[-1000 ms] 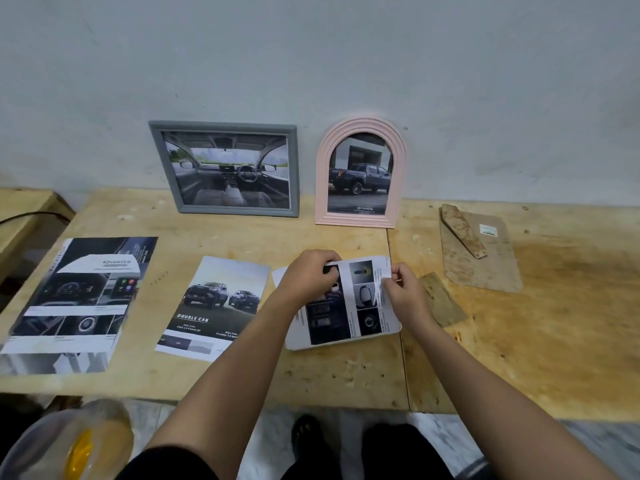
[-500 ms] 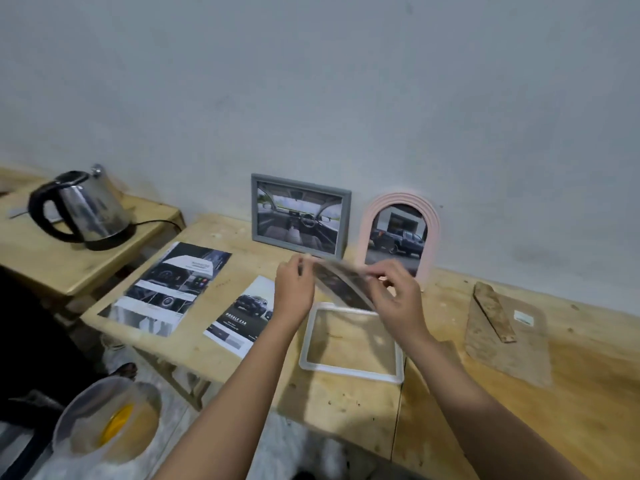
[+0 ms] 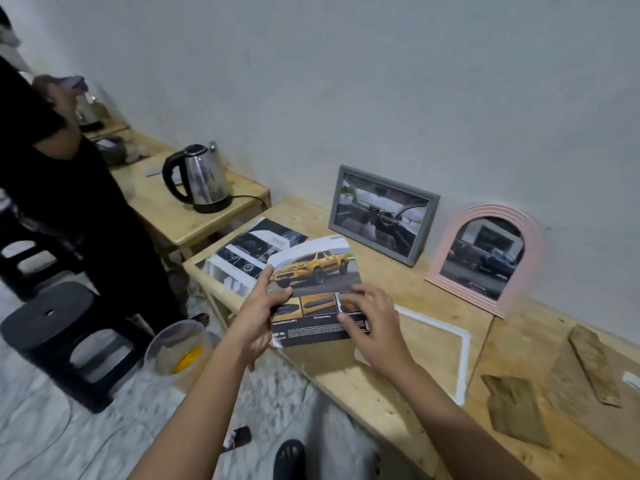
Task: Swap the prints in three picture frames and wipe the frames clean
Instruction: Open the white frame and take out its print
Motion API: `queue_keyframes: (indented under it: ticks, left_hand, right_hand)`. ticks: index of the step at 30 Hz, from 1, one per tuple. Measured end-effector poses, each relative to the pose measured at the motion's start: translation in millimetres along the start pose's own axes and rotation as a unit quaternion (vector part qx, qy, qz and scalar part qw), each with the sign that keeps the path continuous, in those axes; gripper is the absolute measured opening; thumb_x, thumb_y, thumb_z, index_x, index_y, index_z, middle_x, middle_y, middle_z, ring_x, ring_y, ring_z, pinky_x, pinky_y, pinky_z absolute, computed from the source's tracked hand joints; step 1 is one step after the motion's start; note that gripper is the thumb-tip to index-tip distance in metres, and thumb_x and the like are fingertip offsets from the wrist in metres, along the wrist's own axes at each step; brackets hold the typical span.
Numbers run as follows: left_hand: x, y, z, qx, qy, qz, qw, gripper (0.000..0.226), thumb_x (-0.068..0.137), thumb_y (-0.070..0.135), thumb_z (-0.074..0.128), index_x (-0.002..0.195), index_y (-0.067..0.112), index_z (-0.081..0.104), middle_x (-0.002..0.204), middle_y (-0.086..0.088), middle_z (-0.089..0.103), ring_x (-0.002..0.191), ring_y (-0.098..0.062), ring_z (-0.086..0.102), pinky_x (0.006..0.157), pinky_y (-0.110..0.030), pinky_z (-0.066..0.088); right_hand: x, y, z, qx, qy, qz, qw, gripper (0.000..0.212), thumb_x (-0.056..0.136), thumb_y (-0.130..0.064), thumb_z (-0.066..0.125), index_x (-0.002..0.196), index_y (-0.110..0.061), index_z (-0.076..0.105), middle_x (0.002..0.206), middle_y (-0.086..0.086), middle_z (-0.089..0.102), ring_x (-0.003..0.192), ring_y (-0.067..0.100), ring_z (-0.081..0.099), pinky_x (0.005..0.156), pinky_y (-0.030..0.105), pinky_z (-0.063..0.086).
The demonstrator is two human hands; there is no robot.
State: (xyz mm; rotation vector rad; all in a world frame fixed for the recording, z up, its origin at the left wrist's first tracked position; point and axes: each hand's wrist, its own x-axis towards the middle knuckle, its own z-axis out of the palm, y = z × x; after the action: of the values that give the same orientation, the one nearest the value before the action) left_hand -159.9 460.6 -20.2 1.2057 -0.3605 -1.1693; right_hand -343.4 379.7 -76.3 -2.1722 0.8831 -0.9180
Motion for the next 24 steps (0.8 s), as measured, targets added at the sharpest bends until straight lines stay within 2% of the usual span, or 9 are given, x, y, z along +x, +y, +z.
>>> queue_keyframes:
  ticks: [3, 5, 8, 10, 12, 15, 17, 21, 24]
  left_hand:
    - [16, 9, -17, 0.008, -0.012, -0.001, 1.0, 0.067, 0.088, -0.006, 0.05, 0.143, 0.026, 0.029, 0.11, -0.018, 0.063, 0.067, -0.026, 0.068, 0.059, -0.036, 0.059]
    - [36, 15, -34, 0.037, -0.003, -0.005, 0.999, 0.066, 0.087, -0.008, 0.051, 0.14, 0.027, 0.033, 0.109, -0.019, 0.063, 0.068, -0.027, 0.067, 0.06, -0.035, 0.058]
    - [79, 29, -65, 0.104, 0.034, -0.009, 0.994, 0.063, 0.086, -0.009, 0.054, 0.136, 0.024, 0.036, 0.116, -0.023, 0.059, 0.067, -0.024, 0.066, 0.057, -0.031, 0.056]
    - [109, 41, -89, 0.138, 0.06, -0.012, 0.989, 0.06, 0.085, -0.007, 0.057, 0.134, 0.022, 0.035, 0.105, -0.021, 0.062, 0.061, -0.017, 0.066, 0.054, -0.027, 0.052]
    - [139, 53, -114, 0.189, 0.07, -0.018, 0.979, 0.055, 0.086, -0.004, 0.057, 0.13, 0.019, 0.035, 0.09, -0.011, 0.061, 0.055, -0.011, 0.06, 0.048, -0.02, 0.046]
    - [183, 67, -153, 0.27, 0.048, -0.044, 0.961, 0.037, 0.084, -0.006, 0.056, 0.119, 0.005, 0.048, 0.084, -0.01, 0.061, 0.061, -0.021, 0.052, 0.052, -0.024, 0.04]
    - [209, 76, -173, 0.304, 0.039, -0.053, 0.95, 0.026, 0.083, -0.007, 0.056, 0.108, 0.0, 0.054, 0.084, -0.009, 0.061, 0.066, -0.02, 0.053, 0.054, -0.025, 0.04]
    - [254, 96, -203, 0.319, 0.032, -0.038, 0.946, 0.025, 0.082, -0.008, 0.057, 0.104, 0.005, 0.059, 0.086, -0.005, 0.066, 0.073, -0.016, 0.06, 0.055, -0.015, 0.047]
    - [277, 110, -216, 0.308, -0.002, -0.049, 0.95, 0.032, 0.083, -0.005, 0.059, 0.111, 0.01, 0.059, 0.091, -0.005, 0.069, 0.082, -0.016, 0.064, 0.072, -0.02, 0.051]
  right_hand:
    - [33, -3, 12, 0.134, -0.02, 0.199, 0.971, 0.052, 0.083, -0.025, 0.068, 0.129, -0.019, 0.044, 0.122, -0.008, 0.039, 0.107, 0.011, 0.049, 0.087, 0.024, 0.044]
    - [58, 0, 27, 0.187, -0.057, 0.287, 0.938, 0.05, 0.081, -0.014, 0.07, 0.124, -0.015, 0.045, 0.123, -0.002, 0.048, 0.101, 0.015, 0.056, 0.083, 0.028, 0.049]
    - [95, 13, 63, 0.232, -0.097, 0.347, 0.904, 0.029, 0.079, 0.0, 0.067, 0.097, -0.014, 0.049, 0.113, 0.017, 0.063, 0.093, 0.026, 0.062, 0.073, 0.035, 0.049]
    - [122, 19, 89, 0.238, -0.101, 0.368, 0.893, 0.029, 0.079, 0.004, 0.066, 0.089, -0.013, 0.045, 0.108, 0.022, 0.064, 0.088, 0.029, 0.063, 0.069, 0.036, 0.047]
    - [148, 21, 115, 0.22, -0.102, 0.379, 0.893, 0.027, 0.08, 0.001, 0.066, 0.089, -0.012, 0.044, 0.102, 0.023, 0.063, 0.077, 0.022, 0.062, 0.059, 0.031, 0.043]
    - [185, 17, 156, 0.201, -0.096, 0.413, 0.883, 0.028, 0.08, 0.003, 0.063, 0.085, -0.01, 0.039, 0.075, 0.017, 0.051, 0.045, 0.013, 0.048, 0.042, 0.024, 0.032]
    - [210, 17, 185, 0.191, -0.084, 0.439, 0.874, 0.033, 0.076, 0.006, 0.065, 0.077, -0.011, 0.037, 0.073, 0.016, 0.043, 0.058, 0.021, 0.046, 0.05, 0.031, 0.035]
    - [242, 16, 231, 0.19, -0.096, 0.44, 0.872, 0.028, 0.075, 0.01, 0.063, 0.066, -0.009, 0.045, 0.074, 0.02, 0.053, 0.072, 0.031, 0.056, 0.068, 0.053, 0.05]
    - [255, 16, 253, 0.195, -0.067, 0.454, 0.867, 0.027, 0.077, 0.006, 0.066, 0.082, -0.011, 0.046, 0.085, 0.017, 0.058, 0.077, 0.027, 0.059, 0.072, 0.047, 0.052]
